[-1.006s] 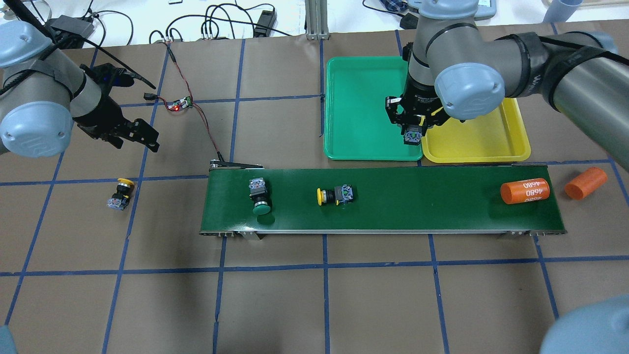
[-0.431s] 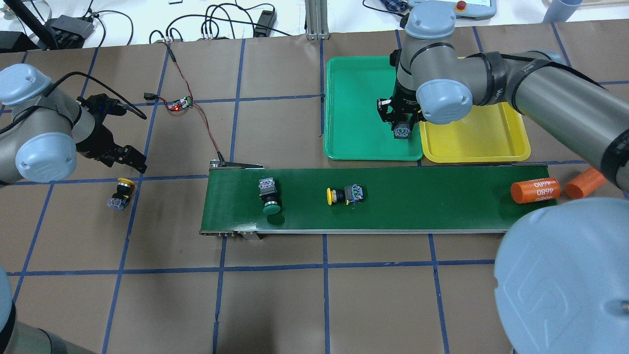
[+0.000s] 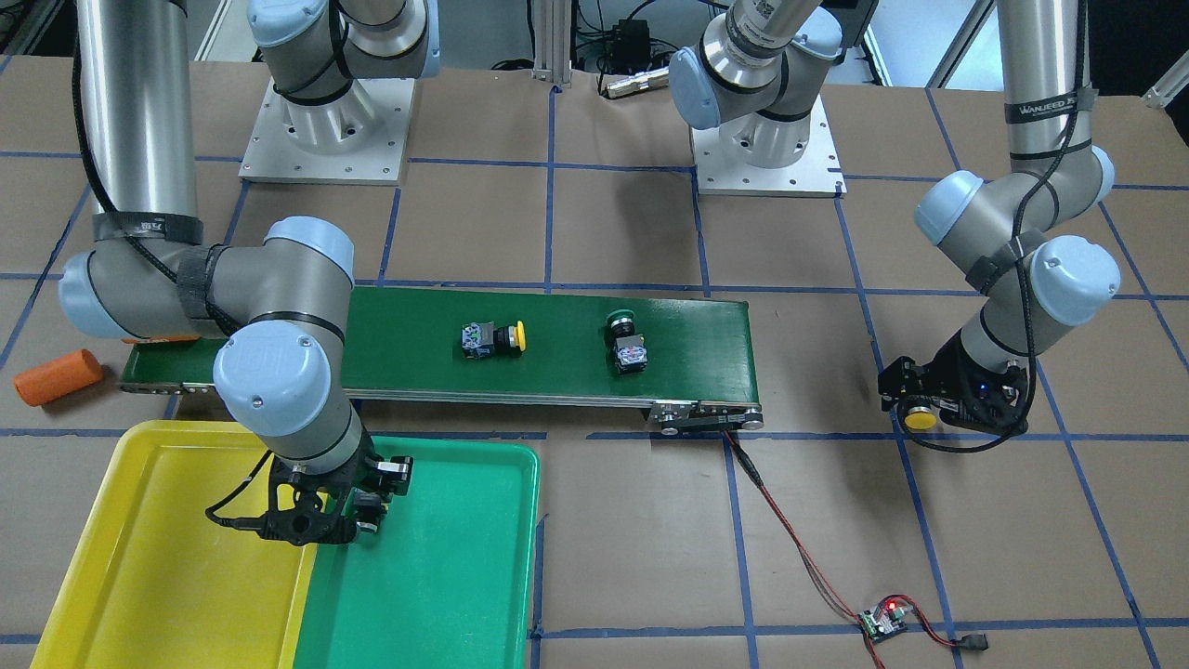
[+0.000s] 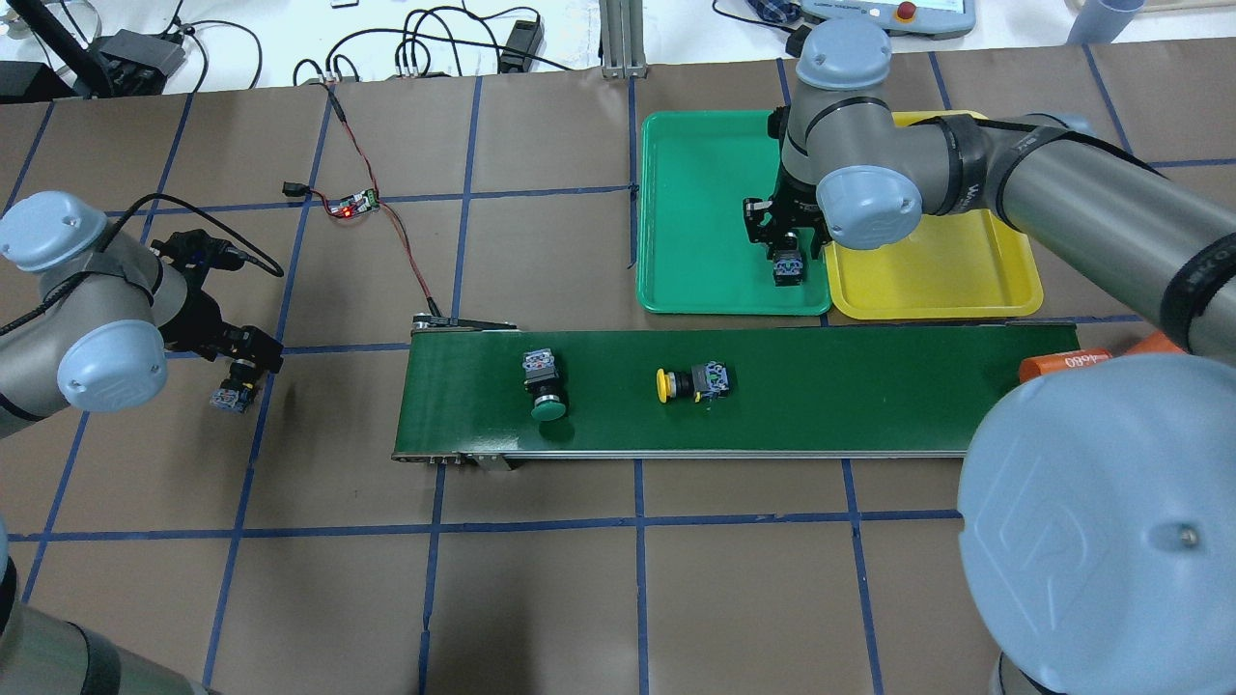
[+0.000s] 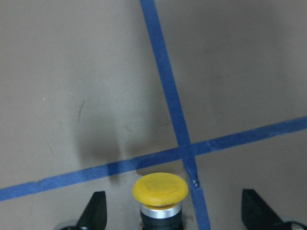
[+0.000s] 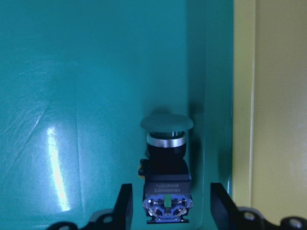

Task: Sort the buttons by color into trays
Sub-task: 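Release green switch in green tray while left gripper reaches yellow switch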

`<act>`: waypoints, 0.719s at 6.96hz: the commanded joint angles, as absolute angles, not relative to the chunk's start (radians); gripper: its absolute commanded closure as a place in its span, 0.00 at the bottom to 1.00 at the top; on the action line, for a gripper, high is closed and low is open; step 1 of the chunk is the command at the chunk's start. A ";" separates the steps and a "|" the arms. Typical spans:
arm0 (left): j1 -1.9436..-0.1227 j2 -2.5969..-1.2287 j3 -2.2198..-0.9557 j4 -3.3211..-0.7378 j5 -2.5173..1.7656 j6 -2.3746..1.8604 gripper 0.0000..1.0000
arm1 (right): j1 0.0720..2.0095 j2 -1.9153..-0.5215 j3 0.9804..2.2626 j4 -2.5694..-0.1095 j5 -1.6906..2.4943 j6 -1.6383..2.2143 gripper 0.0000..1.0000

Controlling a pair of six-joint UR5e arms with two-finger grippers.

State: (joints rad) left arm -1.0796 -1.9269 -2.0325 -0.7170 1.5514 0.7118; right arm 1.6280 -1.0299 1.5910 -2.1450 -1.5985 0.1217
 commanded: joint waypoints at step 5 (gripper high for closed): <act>-1.126 -1.864 -2.010 -0.766 1.557 0.768 0.86 | 1.618 -1.312 1.786 -2.036 -1.566 0.548 0.00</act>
State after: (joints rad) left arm -1.0974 -1.9021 -2.0336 -0.7138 1.5577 0.7638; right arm 1.6194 -1.2332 1.6991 -2.0428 -1.5817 0.4400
